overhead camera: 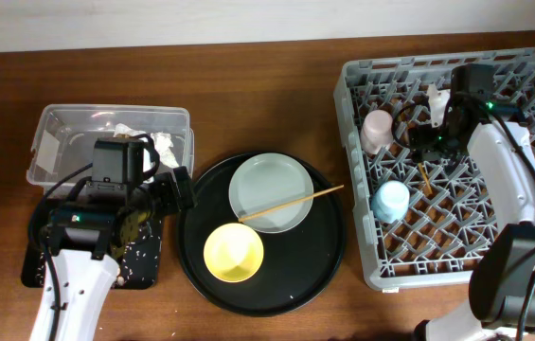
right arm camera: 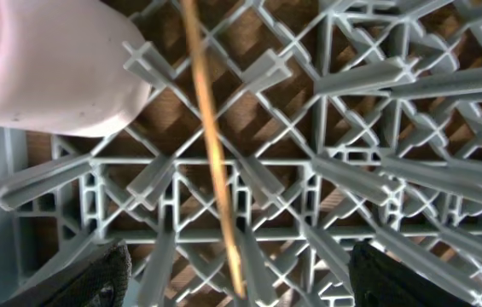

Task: Sort waste into correct bins and load items into the dishwasher rack
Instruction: 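Grasp the second chopstick on the white plate with the right gripper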

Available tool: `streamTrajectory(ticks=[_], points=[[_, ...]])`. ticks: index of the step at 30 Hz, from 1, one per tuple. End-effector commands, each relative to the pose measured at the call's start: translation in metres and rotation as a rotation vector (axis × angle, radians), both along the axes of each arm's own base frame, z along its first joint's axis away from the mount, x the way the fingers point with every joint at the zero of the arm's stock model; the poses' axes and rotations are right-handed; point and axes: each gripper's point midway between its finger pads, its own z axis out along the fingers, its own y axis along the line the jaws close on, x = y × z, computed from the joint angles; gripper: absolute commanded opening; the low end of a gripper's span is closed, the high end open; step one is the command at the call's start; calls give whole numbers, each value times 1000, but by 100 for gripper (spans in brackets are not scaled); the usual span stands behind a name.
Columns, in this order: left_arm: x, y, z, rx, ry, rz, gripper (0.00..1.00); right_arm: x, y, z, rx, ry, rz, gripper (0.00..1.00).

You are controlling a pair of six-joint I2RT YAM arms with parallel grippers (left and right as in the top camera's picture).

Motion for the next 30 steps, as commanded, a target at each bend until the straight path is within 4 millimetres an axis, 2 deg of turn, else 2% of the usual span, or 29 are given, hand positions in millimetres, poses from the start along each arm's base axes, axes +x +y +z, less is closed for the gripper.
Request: streamTrajectory(ticks=[1,4,6,8,11,15,17,18,19,20,24,27,30], points=[[1,2,0,6,-3,6,99,10,26,23,172,-46,-14,81],[1,2,0,6,-3,6,99,-3,102,55,562,-12,102,79],[1,2,0,6,-3,6,99,-13,134,66,703,24,151,79],[1,2,0,6,-3,6,99,-27,163,68,804,118,84,80],[1,2,0,6,-3,6,99,-44,204,62,839,246,0,99],[1,2,0,6,-3,6,99,-58,262,53,866,332,-42,99],[1,2,0,6,-3,6,99,-72,296,49,872,381,-45,99],[1,2,0,6,-3,6,99,-75,309,47,860,380,-35,89],[1,2,0,6,-3,6,99,-78,316,40,806,378,-96,67],[1,2,0,6,-3,6,99,-79,317,31,731,362,-194,57],[1,2,0,6,-3,6,99,-82,317,12,537,225,-464,50],[1,2,0,6,-3,6,99,-82,322,10,480,109,-597,33],[1,2,0,6,-3,6,99,-80,324,8,449,15,-678,32]])
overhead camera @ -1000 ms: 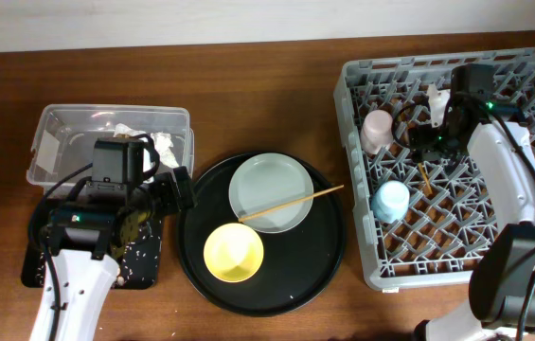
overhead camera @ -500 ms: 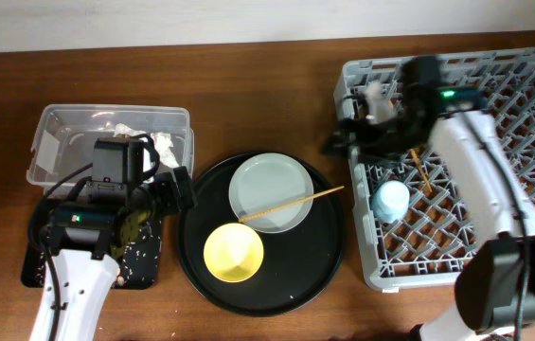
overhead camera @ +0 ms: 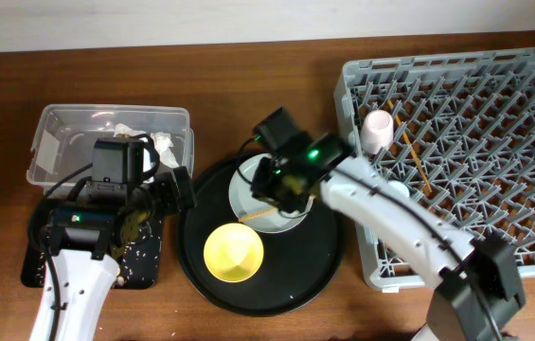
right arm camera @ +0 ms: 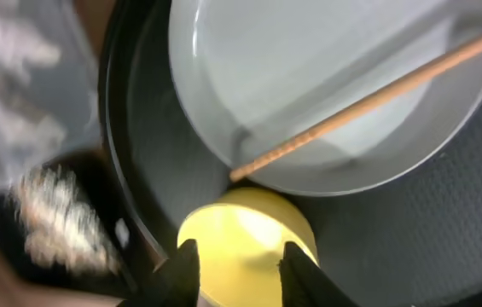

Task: Sort waste into correct bins and load items into the dishwasher rack
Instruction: 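Grasp the second chopstick on the white plate with the right gripper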

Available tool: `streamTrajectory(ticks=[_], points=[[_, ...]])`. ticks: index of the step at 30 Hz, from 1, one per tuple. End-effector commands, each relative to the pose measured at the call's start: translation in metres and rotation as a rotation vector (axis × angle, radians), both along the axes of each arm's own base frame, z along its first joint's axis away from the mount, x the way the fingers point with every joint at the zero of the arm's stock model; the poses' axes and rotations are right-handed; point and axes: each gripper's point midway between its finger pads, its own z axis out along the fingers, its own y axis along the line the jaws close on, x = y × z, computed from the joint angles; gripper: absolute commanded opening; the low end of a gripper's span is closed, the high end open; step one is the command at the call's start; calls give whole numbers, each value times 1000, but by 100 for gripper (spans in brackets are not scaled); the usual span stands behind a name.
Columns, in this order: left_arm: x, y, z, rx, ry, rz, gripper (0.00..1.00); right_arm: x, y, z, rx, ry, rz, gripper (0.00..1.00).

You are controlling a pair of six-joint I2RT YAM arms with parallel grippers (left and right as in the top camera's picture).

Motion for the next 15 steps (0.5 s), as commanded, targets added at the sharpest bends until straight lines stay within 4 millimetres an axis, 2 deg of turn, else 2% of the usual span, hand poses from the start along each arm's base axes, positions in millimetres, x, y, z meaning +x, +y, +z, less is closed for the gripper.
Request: streamTrajectory(ticks=[1,9,12,15], points=[[1,2,0,6,-3,7,99,17,-21,-13,-151,-89,-315,32],[1,2,0,6,-3,6,99,15,-28,-61,-216,18,-443,35],[1,2,0,6,-3,6,99,14,-28,-74,-235,45,-465,37],[1,2,0,6,-3,6,99,13,-29,-79,-232,66,-493,38]])
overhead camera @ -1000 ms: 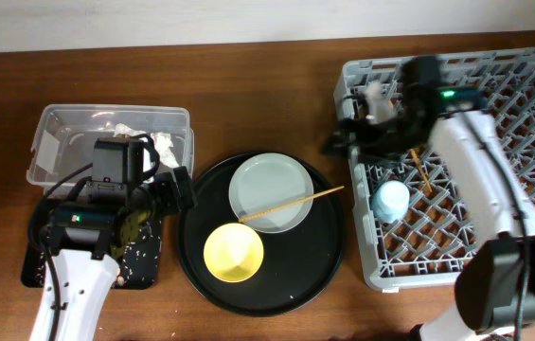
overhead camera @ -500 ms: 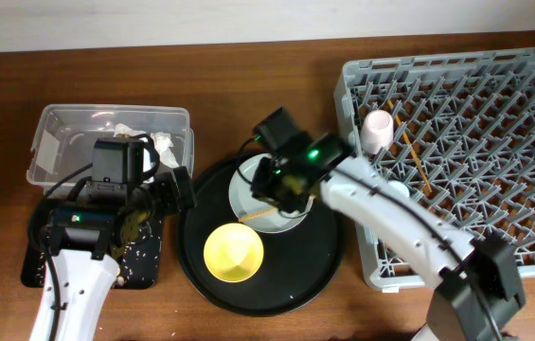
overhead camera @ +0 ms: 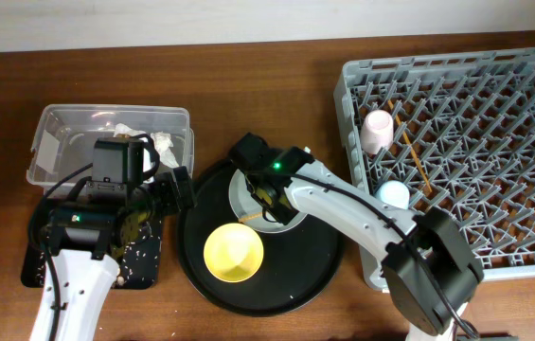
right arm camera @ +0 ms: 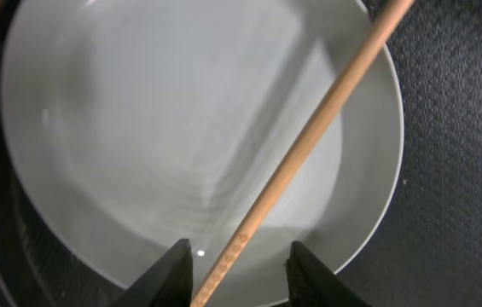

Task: Sort waste into correct bins and load items into the dishwasher rack
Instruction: 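Grasp the second chopstick on the white plate with the right gripper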

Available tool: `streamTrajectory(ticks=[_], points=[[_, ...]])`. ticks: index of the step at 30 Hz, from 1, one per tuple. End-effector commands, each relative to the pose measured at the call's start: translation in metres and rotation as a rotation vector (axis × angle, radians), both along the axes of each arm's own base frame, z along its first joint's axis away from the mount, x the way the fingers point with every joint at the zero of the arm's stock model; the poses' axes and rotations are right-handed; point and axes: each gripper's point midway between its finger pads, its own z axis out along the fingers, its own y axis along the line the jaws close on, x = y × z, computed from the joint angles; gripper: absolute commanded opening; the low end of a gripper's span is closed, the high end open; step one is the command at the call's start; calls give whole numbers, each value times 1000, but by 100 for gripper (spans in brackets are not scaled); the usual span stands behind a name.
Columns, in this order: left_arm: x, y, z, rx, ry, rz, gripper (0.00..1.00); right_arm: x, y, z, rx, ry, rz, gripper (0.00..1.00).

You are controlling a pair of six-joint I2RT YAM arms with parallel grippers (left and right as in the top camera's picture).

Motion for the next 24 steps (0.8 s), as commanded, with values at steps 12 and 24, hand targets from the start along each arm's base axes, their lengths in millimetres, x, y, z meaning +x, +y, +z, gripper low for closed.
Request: streamTrajectory(ticks=[12,24], points=[[1,2,0,6,-3,6,99,-6,-12,-28,-6,22,-128,36],[1,2,0,6,-3,6,99,-6,-12,-42,3,13,-128,33]])
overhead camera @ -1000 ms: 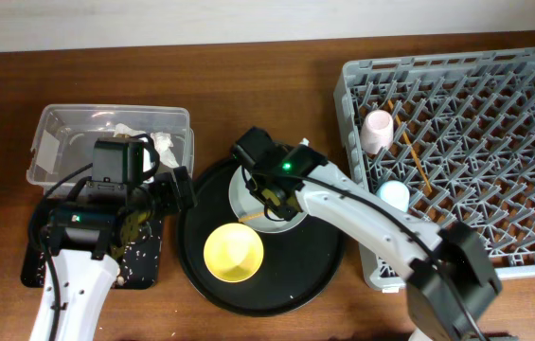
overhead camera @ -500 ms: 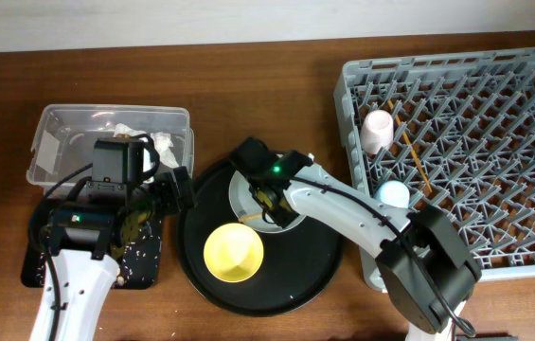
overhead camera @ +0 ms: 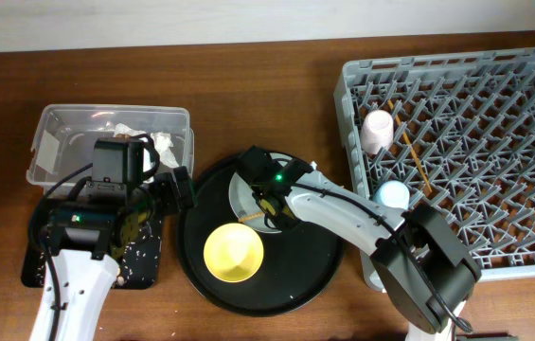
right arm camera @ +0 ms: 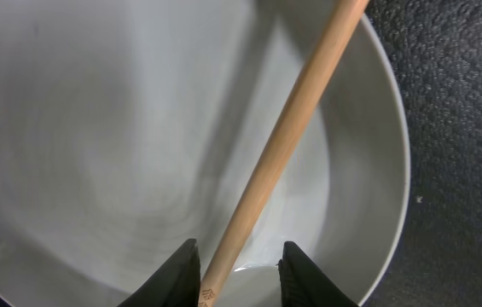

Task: Sort waste into correct bins and load items into the dishwasher rack
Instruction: 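Grasp the second chopstick on the white plate with the right gripper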

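A pale grey plate (right arm camera: 95, 128) lies on the round black tray (overhead camera: 314, 256), with a wooden chopstick (right arm camera: 283, 145) slanting across it. My right gripper (right arm camera: 239, 277) is open and low over the plate, one finger on each side of the chopstick's lower end. In the overhead view the right gripper (overhead camera: 267, 196) covers most of the plate (overhead camera: 246, 180). A yellow bowl (overhead camera: 233, 252) sits on the tray in front of it. My left gripper (overhead camera: 177, 188) hangs at the tray's left edge beside the bins; its jaws cannot be made out.
The grey dishwasher rack (overhead camera: 532, 256) at the right holds a pink cup (overhead camera: 377, 131), a light blue cup (overhead camera: 390, 194) and another chopstick (overhead camera: 409, 156). A clear bin (overhead camera: 49, 128) with crumpled paper and a black bin (overhead camera: 144, 260) with scraps stand at the left.
My right gripper has come down closer to the plate, so the chopstick looks larger between its open fingers. The left arm has not moved.
My right gripper was open over the rack, above a chopstick lying in the grid. Then it was over the black tray, above the yellow bowl and the plate. Then it straddled the second chopstick on the plate, and now it sits lower around it.
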Available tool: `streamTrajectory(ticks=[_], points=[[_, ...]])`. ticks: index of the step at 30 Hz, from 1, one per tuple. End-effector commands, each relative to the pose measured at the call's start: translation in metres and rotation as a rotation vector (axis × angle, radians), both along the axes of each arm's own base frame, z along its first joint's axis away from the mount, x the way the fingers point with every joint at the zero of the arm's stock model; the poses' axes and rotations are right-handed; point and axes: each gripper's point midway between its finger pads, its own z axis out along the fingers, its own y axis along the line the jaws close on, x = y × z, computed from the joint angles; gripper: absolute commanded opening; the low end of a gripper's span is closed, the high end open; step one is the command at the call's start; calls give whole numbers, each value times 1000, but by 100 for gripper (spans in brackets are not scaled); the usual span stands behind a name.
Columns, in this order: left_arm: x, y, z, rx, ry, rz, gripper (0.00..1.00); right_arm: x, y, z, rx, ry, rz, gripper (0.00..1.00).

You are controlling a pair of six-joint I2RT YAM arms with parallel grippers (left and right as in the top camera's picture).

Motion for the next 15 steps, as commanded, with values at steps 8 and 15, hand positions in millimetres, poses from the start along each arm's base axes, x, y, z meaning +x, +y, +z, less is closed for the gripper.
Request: streamTrajectory(ticks=[8,15], points=[[1,2,0,6,-3,6,99,0,-9,-10,-32,6,-27,26],[1,2,0,6,-3,6,99,-1,-13,-12,-45,6,-28,17]])
